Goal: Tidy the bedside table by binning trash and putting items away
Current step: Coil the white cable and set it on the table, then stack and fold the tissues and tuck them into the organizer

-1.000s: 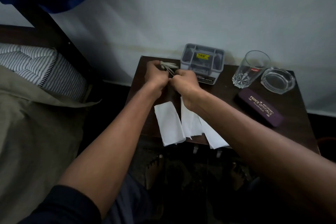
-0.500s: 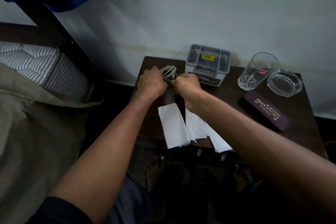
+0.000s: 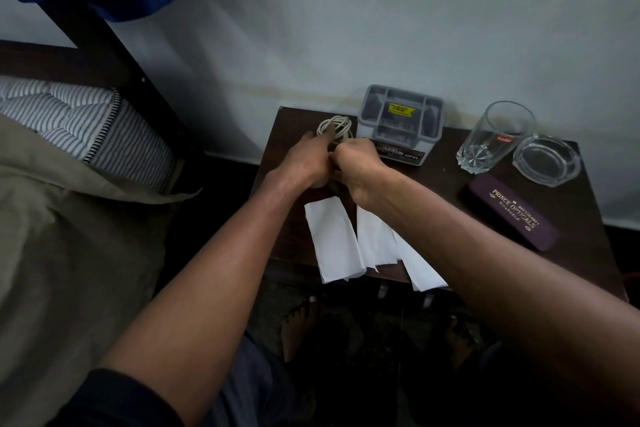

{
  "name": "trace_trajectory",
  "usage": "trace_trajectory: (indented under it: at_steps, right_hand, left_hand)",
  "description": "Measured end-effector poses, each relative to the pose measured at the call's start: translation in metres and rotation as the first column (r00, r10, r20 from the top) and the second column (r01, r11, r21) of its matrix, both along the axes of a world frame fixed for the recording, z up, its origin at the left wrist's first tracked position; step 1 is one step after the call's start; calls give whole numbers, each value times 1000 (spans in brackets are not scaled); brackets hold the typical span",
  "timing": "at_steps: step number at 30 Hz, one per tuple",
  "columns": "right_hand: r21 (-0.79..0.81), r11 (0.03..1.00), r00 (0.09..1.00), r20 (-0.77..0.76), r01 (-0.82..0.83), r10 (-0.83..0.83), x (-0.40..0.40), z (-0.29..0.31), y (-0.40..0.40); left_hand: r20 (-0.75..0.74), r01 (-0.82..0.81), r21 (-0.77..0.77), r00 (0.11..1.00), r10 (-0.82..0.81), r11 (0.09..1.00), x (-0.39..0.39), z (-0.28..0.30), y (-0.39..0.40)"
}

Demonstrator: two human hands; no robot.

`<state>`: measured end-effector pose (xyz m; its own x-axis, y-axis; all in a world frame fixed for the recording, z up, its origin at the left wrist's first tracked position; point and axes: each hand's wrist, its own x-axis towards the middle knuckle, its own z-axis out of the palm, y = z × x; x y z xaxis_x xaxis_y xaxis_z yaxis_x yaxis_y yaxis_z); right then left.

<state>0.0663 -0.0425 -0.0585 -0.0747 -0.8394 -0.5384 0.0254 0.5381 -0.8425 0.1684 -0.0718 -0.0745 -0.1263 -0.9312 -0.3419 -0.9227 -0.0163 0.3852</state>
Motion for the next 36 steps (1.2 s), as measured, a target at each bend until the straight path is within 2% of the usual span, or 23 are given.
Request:
trace_trajectory:
  at_steps: [5, 7, 8, 10, 12, 18, 21, 23, 26, 29, 33, 36]
  right_hand:
    - [-21, 999, 990, -133, 45, -47, -5, 6, 7]
    - [-57, 997, 959, -281, -53, 35, -13, 10, 13]
    - [-74, 986, 916, -386, -150, 110, -18, 12, 16]
    - [-77, 929, 775, -579, -361, 253, -31, 17, 23]
    - [-46, 869, 636, -701, -492, 323, -44, 20, 30]
    - [82, 755, 442, -768, -651, 464, -76, 23, 42]
    - [137, 708, 367, -779, -693, 509, -81, 17, 44]
    - [135, 705, 381, -763, -696, 522, -84, 16, 43]
    - [111, 717, 473, -681, -688, 559, -91, 15, 40]
    - [98, 731, 524, -633, -675, 569, -95, 14, 38]
    - [67, 741, 566, -600, -668, 565, -100, 13, 37]
    - [-18, 794, 649, -586, -608, 484, -108, 18, 37]
  left_hand:
    - [-5, -85, -82, 996, 85, 993, -1, 17, 14]
    - [11, -95, -113, 995, 97, 989, -1, 26, 23]
    - [21, -87, -101, 996, 90, 991, 0, 29, 29]
    - [43, -57, -14, 997, 57, 998, 0, 31, 42]
    - [76, -27, 69, 997, 22, 997, 0, 26, 53]
    - [257, 40, 83, 965, -60, 996, -6, 19, 70]
    - [283, 33, 96, 957, -59, 995, -7, 19, 71]
    - [282, 22, 123, 958, -56, 992, -6, 20, 71]
    - [254, 43, 135, 964, -77, 990, -6, 20, 71]
    - [206, 63, 124, 975, -88, 990, -5, 23, 69]
    - [45, 139, 105, 988, -145, 985, -3, 37, 59]
    - [-86, 258, 85, 964, -251, 962, -8, 46, 56]
